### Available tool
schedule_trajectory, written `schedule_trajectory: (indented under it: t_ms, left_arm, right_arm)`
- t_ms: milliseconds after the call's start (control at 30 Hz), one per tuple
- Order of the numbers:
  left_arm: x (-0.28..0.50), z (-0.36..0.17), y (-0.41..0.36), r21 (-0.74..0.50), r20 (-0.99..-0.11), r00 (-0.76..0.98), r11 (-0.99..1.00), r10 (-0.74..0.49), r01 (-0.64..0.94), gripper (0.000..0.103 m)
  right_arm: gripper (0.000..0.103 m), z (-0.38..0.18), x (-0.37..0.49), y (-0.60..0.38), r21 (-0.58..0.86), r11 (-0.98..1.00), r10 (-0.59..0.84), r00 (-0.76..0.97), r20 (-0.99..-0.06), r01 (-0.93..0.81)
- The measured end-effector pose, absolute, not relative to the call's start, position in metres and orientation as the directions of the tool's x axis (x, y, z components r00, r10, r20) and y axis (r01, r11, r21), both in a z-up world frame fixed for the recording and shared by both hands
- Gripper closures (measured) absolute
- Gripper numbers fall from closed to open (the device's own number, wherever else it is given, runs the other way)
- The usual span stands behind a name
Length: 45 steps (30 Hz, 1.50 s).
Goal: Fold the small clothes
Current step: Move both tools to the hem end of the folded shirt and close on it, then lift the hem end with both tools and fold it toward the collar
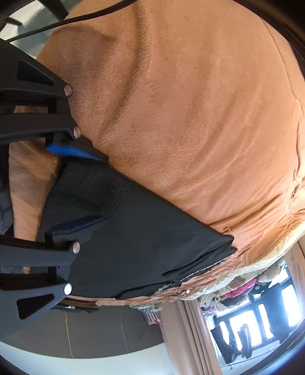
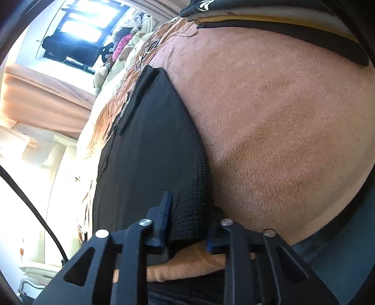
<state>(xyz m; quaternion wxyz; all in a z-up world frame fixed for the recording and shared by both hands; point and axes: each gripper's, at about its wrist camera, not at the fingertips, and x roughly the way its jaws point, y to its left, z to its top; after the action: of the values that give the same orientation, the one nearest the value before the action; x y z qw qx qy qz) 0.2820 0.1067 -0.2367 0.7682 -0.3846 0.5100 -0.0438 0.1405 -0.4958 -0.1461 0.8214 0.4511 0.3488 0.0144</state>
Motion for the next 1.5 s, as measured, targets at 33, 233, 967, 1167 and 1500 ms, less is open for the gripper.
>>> schedule_trajectory:
  t_ms: [33, 233, 967, 1167, 1500]
  left_arm:
    - [0.284, -0.239, 0.108, -0.618, -0.764, 0.469, 0.711, -0.443, -0.335, 0.078]
    - [0.283, -0.242, 0.121, -0.635, -0.754, 0.467, 0.697, -0.462, -0.334, 0.096]
    - [0.237, -0.156, 0.158, -0.771, -0.573, 0.632, 0.605, -0.522, -0.199, 0.098]
    - [0.199, -0.136, 0.165, -0.794, -0.526, 0.667, 0.586, -0.528, -0.161, 0.098]
    - [0.128, -0.109, 0.18, -0.82, -0.459, 0.723, 0.56, -0.517, -0.12, 0.098]
  right_arm:
    - [0.095, -0.143, 0.141, -0.495, 0.754, 0.593, 0.34, 0.76, -0.554, 0.284]
    - [0.1, -0.119, 0.137, -0.487, 0.713, 0.651, 0.299, 0.776, -0.555, 0.26]
    - [0.101, -0.053, 0.089, -0.459, 0.681, 0.723, 0.291, 0.84, -0.458, 0.12]
    - [0.101, -0.043, 0.065, -0.461, 0.676, 0.733, 0.313, 0.847, -0.429, 0.071]
    - [0.101, -0.035, 0.027, -0.458, 0.659, 0.753, 0.338, 0.859, -0.384, -0.002]
